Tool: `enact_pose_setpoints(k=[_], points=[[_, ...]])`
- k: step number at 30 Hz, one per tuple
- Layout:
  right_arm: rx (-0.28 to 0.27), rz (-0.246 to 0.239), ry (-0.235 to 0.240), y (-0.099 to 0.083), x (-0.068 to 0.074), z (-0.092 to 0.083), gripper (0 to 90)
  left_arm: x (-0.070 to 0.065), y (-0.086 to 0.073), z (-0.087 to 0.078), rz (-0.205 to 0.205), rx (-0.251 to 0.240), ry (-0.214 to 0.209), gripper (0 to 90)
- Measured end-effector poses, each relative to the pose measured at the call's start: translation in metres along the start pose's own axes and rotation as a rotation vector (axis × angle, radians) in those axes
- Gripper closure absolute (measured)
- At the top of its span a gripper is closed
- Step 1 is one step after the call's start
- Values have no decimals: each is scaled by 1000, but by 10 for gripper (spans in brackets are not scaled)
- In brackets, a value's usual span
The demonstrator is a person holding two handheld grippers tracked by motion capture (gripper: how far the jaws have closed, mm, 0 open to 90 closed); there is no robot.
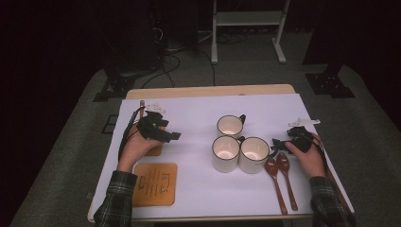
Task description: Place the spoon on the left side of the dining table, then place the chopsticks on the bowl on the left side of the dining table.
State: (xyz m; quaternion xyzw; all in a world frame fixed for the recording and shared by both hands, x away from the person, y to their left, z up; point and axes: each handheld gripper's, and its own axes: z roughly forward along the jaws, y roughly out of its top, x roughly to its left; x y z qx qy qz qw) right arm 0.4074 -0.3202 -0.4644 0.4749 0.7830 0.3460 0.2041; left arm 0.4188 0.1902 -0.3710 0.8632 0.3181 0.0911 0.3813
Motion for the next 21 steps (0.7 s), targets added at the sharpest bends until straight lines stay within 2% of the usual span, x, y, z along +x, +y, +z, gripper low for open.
enact_pose_setpoints(k=[6,19,21], points=[[0,1,0,0,0,0,190,-13,0,2,20,3,2,105],[-1,-1,-1,0,0,0,190,-33,-4,-2,53,-12,-14,55],[-1,-1,-1,0,0,0,190,-40,-5,-2,74,-9,-10,23]])
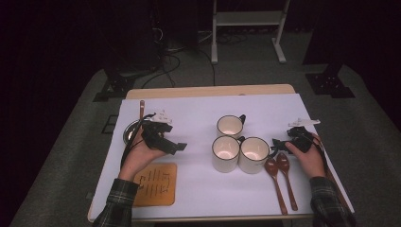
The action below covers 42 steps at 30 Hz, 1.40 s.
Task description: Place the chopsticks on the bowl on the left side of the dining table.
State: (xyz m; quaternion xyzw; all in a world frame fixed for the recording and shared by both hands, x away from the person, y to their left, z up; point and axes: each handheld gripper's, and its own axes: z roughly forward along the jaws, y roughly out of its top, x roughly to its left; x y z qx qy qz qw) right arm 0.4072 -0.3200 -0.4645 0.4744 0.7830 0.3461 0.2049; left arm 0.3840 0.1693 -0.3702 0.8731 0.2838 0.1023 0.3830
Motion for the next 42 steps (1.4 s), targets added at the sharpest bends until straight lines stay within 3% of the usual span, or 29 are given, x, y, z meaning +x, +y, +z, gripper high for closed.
enact_pose_setpoints(k=[31,42], points=[[2,0,2,0,0,0,188,-46,-31,25,43,27,-42,16],[1,0,1,0,0,0,189,-58,-48,39,53,76,-68,16]])
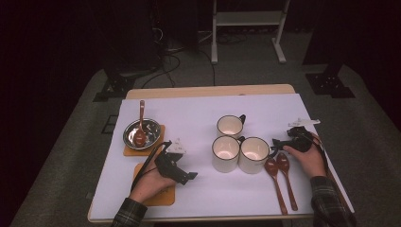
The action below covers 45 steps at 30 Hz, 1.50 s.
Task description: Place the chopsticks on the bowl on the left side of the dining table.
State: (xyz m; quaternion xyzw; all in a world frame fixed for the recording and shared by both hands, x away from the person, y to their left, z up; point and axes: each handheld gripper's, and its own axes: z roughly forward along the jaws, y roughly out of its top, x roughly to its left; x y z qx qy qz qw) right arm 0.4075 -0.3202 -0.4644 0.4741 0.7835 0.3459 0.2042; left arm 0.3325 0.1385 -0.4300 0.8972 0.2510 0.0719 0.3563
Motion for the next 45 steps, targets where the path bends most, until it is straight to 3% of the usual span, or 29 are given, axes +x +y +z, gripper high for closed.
enact_pose_setpoints(k=[14,24,29,31,37,45], points=[[0,-2,0,0,0,0,189,-4,-17,13,22,79,26,16],[4,-3,3,1,-1,0,192,-5,-21,14,46,59,42,15],[16,-3,3,3,-1,-1,213,-5,-26,14,50,27,41,14],[29,4,-5,4,-1,-3,262,-5,-26,14,51,29,44,14],[19,48,2,6,-3,-16,253,-6,-26,14,51,28,44,14],[26,51,-7,5,-4,-22,253,-6,-26,14,53,26,46,15]])
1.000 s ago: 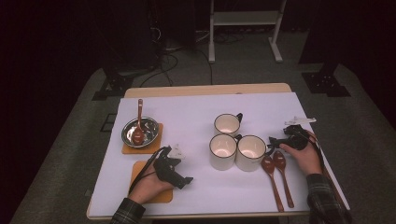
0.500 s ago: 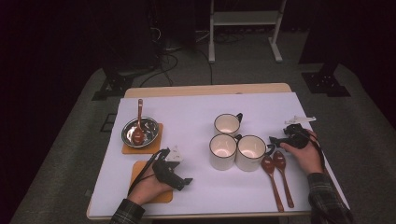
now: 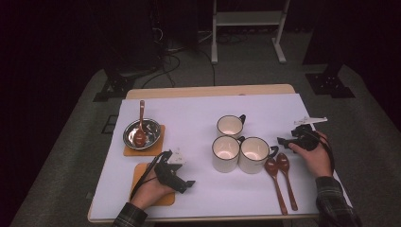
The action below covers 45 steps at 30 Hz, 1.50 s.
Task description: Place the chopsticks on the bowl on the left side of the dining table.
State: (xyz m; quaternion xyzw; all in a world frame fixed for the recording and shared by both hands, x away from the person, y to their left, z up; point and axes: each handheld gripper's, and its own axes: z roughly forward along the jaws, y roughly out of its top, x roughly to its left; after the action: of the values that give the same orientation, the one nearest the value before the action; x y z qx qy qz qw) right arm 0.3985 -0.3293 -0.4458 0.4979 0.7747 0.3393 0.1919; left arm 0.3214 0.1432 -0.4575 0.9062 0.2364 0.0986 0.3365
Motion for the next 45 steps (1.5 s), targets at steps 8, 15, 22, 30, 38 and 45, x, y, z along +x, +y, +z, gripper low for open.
enact_pose_setpoints(k=[8,15,22,30,38,45], points=[[6,-5,2,-1,4,-7,251,0,0,0,2,-2,2,15],[-6,1,0,-1,5,-14,251,0,0,0,3,0,2,15],[-12,8,-1,-4,4,-20,248,0,0,0,4,0,1,14],[-18,19,-8,-9,-1,-28,248,0,0,0,3,0,1,15],[-20,34,-14,-15,-5,-33,248,0,0,0,-2,-2,0,14],[-17,44,-23,-21,-9,-36,248,0,0,0,-1,-3,2,14]])
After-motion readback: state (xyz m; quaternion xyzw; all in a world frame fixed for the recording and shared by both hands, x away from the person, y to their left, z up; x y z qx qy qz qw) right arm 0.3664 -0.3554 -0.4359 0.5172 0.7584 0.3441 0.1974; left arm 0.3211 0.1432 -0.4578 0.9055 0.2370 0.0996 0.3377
